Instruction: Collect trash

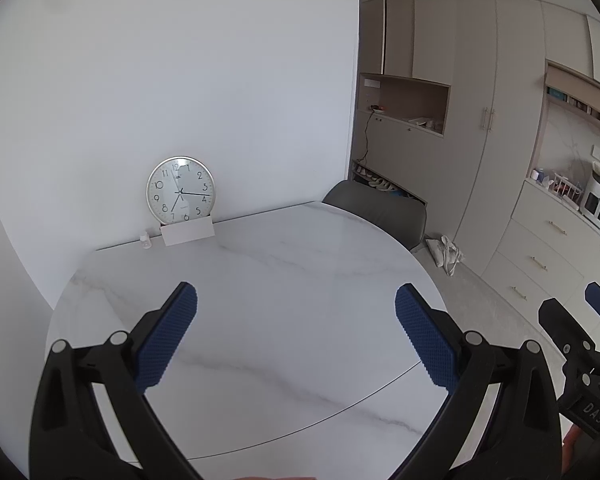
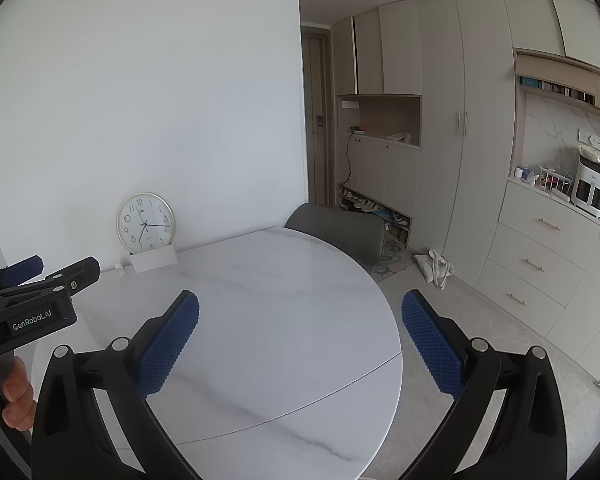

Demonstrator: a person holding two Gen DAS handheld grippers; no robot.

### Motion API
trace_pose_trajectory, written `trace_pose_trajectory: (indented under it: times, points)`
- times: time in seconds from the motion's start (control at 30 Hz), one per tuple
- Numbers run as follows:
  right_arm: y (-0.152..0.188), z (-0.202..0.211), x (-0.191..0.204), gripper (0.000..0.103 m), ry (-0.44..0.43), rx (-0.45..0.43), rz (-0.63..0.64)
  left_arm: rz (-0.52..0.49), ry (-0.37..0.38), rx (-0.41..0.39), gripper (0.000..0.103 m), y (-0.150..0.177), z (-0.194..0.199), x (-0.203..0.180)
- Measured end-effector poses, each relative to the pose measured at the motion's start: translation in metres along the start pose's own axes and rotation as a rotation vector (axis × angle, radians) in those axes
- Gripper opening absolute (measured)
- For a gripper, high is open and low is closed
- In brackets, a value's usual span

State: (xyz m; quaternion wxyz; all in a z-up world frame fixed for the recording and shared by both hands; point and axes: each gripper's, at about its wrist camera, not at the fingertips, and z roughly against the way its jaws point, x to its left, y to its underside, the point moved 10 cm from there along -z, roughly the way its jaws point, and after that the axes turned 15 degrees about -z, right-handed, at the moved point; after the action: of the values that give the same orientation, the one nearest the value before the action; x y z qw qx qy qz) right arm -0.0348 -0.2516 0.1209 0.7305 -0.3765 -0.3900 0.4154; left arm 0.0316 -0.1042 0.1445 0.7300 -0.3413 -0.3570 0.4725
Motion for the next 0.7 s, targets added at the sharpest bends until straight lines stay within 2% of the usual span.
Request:
trace_pose_trajectory:
  times: [0.7]
  points:
    - [0.0000,-0.0009,-0.0054,0.101,-0.003,0.002,-0.009,-0.005,-0.002,-0.002,0.095,0.0000,0.0013,-0.0020]
